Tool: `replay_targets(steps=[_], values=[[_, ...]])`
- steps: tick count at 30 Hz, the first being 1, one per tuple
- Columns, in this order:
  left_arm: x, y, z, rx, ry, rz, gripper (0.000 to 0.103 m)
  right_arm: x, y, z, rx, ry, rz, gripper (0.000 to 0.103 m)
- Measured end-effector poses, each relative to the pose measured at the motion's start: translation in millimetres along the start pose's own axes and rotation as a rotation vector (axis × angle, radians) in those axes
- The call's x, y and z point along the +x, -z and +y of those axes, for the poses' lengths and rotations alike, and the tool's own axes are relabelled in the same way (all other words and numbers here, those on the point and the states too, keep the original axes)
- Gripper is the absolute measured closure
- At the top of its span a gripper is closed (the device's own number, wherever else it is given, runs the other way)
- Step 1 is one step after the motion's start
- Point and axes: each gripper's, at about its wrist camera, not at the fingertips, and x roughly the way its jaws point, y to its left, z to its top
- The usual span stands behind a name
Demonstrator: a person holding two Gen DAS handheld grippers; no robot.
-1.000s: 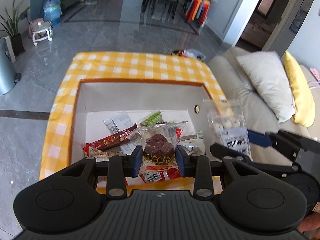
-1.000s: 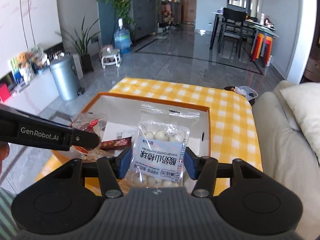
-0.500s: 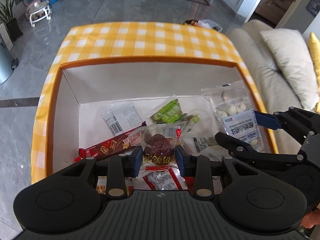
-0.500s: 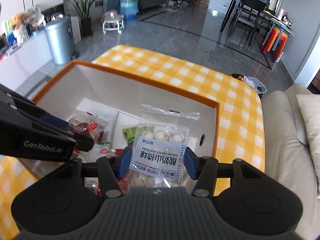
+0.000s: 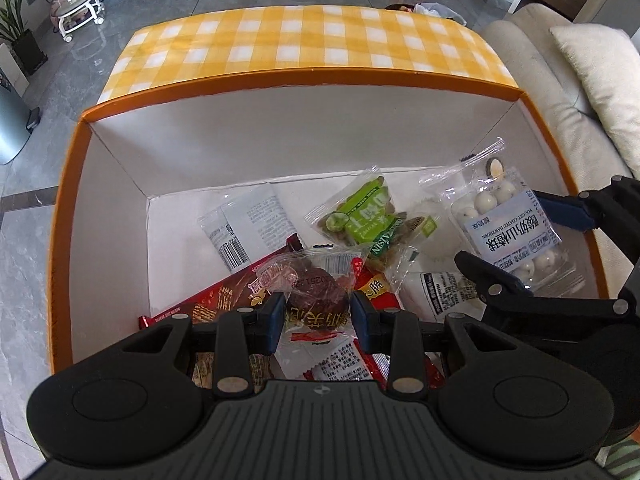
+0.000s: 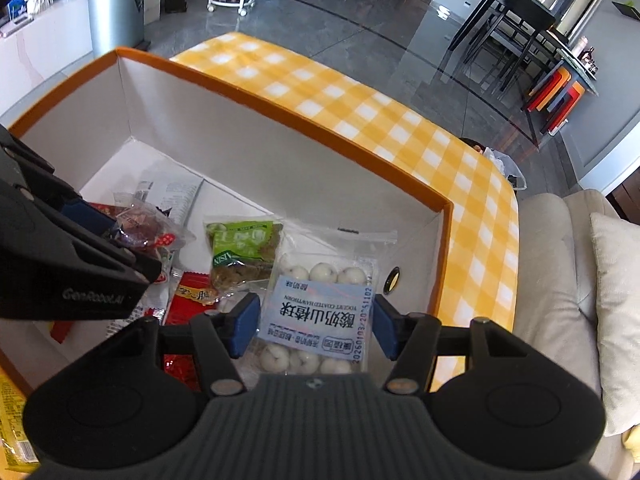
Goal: Organize snacks
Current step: 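Open both grippers to release the packets into the box, then move both tools back toward the green sausage and yellow packet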
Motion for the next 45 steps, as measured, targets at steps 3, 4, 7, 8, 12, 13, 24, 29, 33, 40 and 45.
replay_targets(steps=[3,4,7,8,12,13,24,29,33,40,45], values=[[0.6,-1.1,-0.6,0.008,-0.004,0.004,0.063,3.1,-2.1,1.1,-0.016,0.004,0.012,0.044],[0.5,-1.1,-0.4,0.008,-0.003,0.005,0.063,3.6,-2.2,1.8,-0.019,0.006,0.013,0.044],[0.0,-1.2,0.2,0.012,0.0,0.004,0.063,1.7,-1.5,3.4,-0.025,0.009,0.013,0.044],[-0.4,-0.9,0.4,0.013,0.0,0.005,0.063,0.9,-1.3,3.4,-0.025,0.008,0.015,0.044],[-4.3,-0.1,0.7,0.007,0.007,0.005,0.063,-3.6,-0.3,2.5,-0.016,-0.002,0.018,0.043],[-6.7,0.1,1.3,0.003,0.008,0.002,0.062,-5.9,-0.1,2.3,-0.015,-0.003,0.015,0.041],[-44.5,4.6,-2.1,0.016,0.008,-0.063,0.042,-44.7,-2.3,5.3,-0.024,-0.006,-0.032,0.02],[-68.6,5.8,-5.6,0.009,0.006,-0.101,0.04,-66.8,0.5,5.8,-0.027,-0.003,-0.046,0.018],[-93.7,12.8,-5.9,-0.001,0.013,-0.154,0.04,-88.9,2.2,3.7,-0.008,-0.006,-0.078,0.018],[-139.2,30.5,-8.7,0.049,-0.009,-0.229,0.04,-125.9,10.1,-2.7,0.074,-0.037,-0.116,0.017],[-171.3,53.3,-11.9,0.082,-0.011,-0.277,0.04,-158.0,26.8,-2.8,0.14,-0.046,-0.144,0.017]])
